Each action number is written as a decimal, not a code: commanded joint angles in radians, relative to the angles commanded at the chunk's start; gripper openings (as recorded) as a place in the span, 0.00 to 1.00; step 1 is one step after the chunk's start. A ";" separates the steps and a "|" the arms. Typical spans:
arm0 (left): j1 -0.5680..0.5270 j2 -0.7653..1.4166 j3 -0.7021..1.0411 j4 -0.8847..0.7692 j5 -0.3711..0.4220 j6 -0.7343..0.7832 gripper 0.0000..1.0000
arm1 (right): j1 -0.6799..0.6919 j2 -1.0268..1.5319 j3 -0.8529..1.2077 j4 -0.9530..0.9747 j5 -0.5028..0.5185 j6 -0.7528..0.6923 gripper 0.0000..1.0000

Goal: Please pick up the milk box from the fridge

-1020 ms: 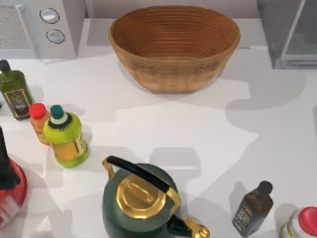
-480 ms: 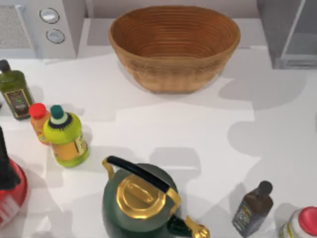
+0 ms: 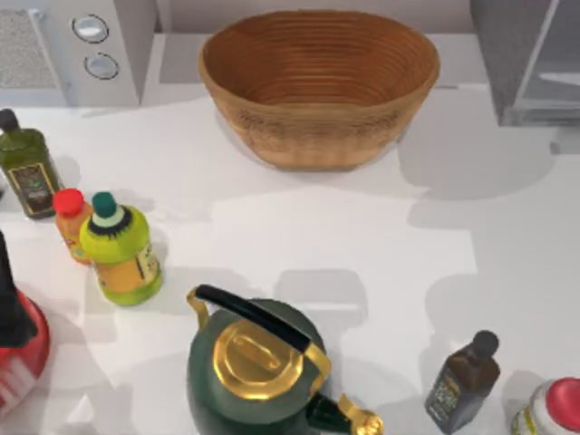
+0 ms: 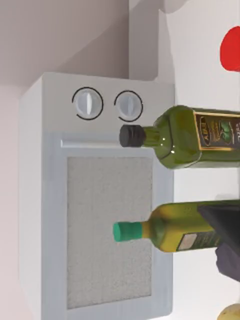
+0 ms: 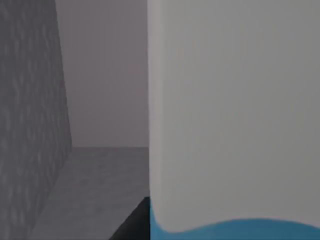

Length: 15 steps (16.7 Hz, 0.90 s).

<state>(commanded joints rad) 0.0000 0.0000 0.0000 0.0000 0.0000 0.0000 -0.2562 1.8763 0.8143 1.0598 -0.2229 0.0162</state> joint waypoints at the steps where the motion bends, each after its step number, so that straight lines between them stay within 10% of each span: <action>1: 0.000 0.000 0.000 0.000 0.000 0.000 1.00 | -0.001 -0.002 -0.003 0.002 -0.001 0.000 0.00; 15: 0.000 0.000 0.000 0.000 0.000 0.000 1.00 | 0.075 -0.470 -0.209 -0.272 0.049 -0.009 0.00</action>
<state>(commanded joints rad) 0.0000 0.0000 0.0000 0.0000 0.0000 0.0000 -0.1807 1.4062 0.6056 0.7881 -0.1741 0.0069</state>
